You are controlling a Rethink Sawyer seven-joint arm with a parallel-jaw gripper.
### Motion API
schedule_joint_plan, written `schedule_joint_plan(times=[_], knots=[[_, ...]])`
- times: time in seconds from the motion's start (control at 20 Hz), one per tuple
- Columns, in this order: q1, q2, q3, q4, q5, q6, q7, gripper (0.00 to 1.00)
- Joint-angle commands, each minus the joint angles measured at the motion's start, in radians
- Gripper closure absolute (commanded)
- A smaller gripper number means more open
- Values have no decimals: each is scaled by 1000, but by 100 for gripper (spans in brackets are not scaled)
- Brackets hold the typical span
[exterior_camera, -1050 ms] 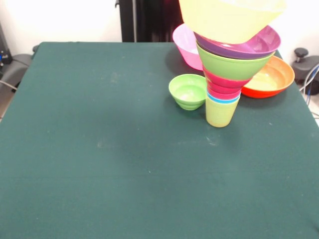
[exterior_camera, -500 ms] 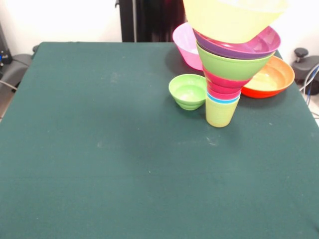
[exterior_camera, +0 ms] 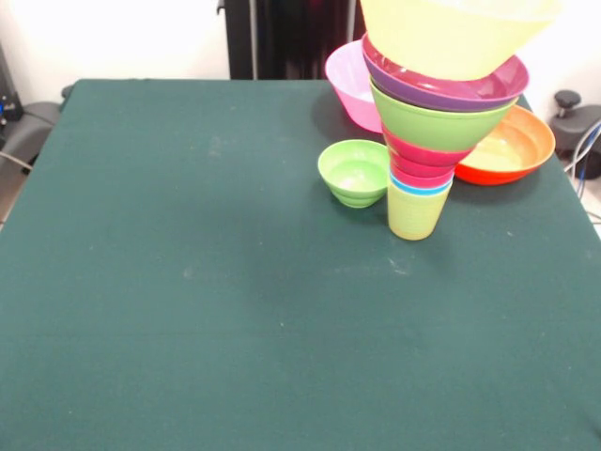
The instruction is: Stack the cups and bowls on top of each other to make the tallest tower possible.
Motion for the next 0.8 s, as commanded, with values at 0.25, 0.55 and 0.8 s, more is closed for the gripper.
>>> schedule_joint_plan(times=[0.25, 0.55, 0.8], knots=[[28, 31, 60, 55, 8, -75, 262, 100], [10, 48, 82, 64, -5, -96, 268, 100], [-4, 54, 100, 76, -11, -106, 272, 100]])
